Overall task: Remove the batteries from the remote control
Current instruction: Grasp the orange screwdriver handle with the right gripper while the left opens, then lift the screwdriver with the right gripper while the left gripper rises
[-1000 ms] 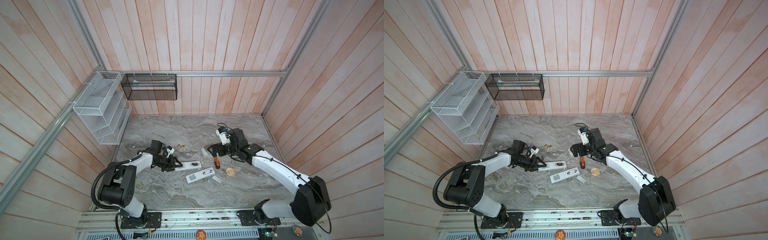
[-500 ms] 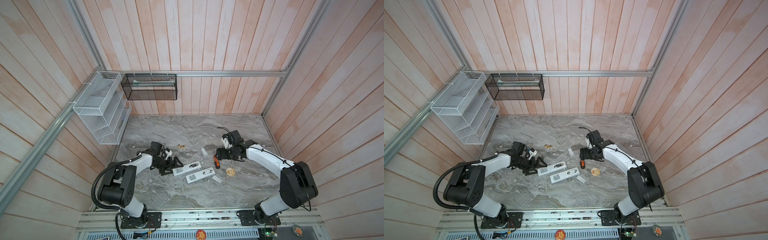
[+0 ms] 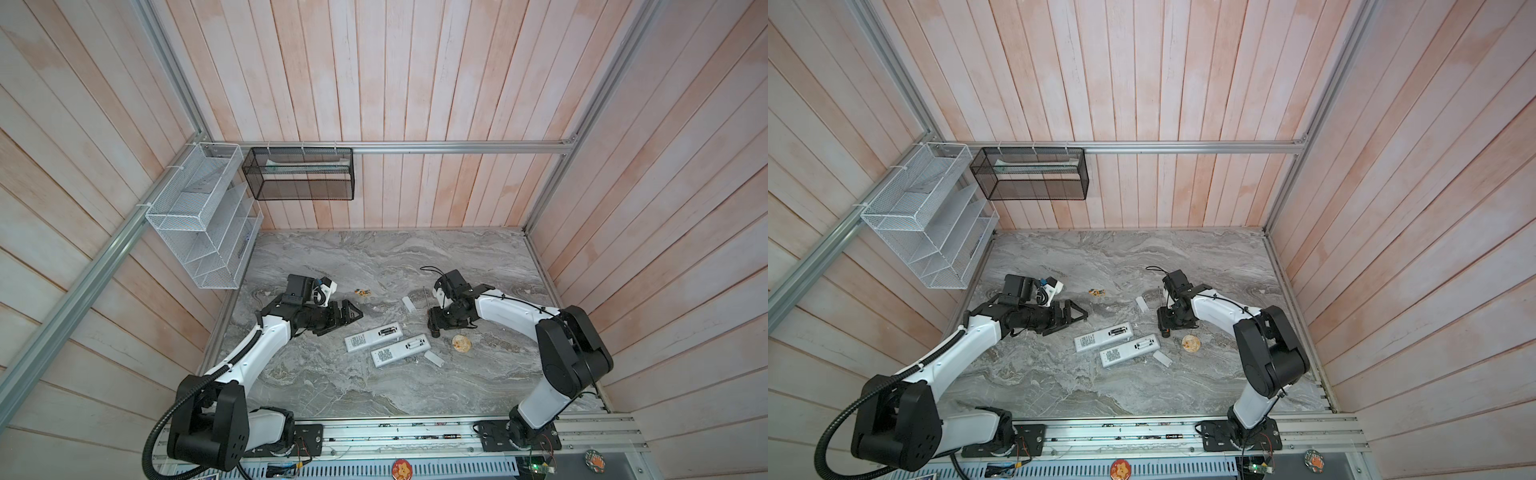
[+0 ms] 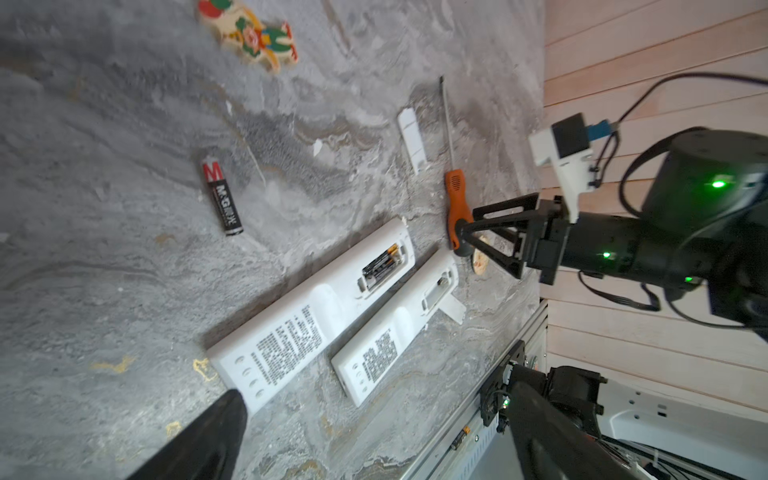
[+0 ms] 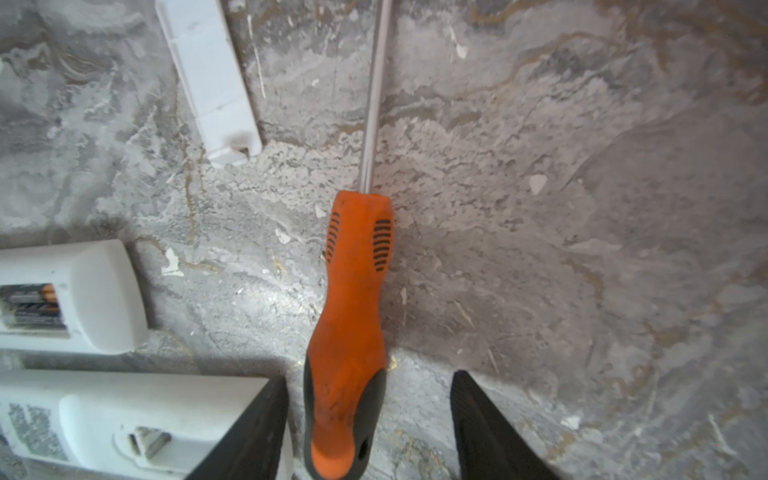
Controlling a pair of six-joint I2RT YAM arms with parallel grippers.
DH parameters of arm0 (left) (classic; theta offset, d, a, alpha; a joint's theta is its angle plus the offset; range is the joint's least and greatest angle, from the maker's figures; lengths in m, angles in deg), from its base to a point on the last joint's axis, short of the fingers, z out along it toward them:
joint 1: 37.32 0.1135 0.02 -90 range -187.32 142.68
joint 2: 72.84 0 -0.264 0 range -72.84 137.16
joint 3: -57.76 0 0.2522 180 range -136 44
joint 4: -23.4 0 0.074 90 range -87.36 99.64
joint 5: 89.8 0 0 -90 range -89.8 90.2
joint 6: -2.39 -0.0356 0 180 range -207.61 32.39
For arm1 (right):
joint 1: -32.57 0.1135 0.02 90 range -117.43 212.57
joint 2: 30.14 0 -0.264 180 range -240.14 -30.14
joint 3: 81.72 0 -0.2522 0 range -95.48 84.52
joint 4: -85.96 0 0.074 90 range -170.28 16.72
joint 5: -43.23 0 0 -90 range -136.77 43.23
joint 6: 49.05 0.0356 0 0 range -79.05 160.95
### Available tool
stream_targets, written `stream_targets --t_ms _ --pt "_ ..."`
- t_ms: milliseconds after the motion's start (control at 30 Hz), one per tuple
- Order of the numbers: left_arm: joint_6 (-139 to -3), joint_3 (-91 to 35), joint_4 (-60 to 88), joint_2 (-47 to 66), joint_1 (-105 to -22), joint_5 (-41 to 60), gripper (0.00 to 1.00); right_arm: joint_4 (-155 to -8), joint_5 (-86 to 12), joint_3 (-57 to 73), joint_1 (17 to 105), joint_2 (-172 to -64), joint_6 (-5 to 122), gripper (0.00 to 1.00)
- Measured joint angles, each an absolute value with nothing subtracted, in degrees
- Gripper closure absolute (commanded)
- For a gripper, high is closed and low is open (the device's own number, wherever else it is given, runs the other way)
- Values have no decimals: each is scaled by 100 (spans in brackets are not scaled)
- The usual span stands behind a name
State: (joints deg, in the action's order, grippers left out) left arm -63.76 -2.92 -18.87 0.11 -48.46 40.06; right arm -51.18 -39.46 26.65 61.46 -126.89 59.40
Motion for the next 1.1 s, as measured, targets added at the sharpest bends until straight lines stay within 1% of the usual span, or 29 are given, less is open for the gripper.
stream_targets --t_ms 200,333,400,500,667,867,967,1100 --pt "-6006 -183 -1271 -354 -4846 4132 0 -5227 -4031 2704 6292 -12781 5930 60" --pt "-5862 -86 -1022 -367 -4846 4220 0 -5310 -4049 2748 6329 -12799 5919 69" --pt "-5810 -43 -938 -369 -4846 4244 0 -5339 -4053 2750 6329 -12799 5899 75" --pt "-5759 47 -785 -385 -4846 4331 0 -5376 -4057 2761 6329 -12799 5875 80" --pt "-5624 274 -357 -404 -4846 4570 0 -5356 -4095 2785 6329 -12694 5805 86" --pt "-5095 670 703 -446 -4848 5090 0 -5321 -3823 2790 6430 -11767 5385 88" --pt "-4660 808 1424 -404 -4902 5319 0 -5284 -3618 2667 6803 -11323 5103 88" --pt "-4131 832 2316 -317 -5165 5409 0 -5243 -3511 2385 7488 -11109 4832 89"
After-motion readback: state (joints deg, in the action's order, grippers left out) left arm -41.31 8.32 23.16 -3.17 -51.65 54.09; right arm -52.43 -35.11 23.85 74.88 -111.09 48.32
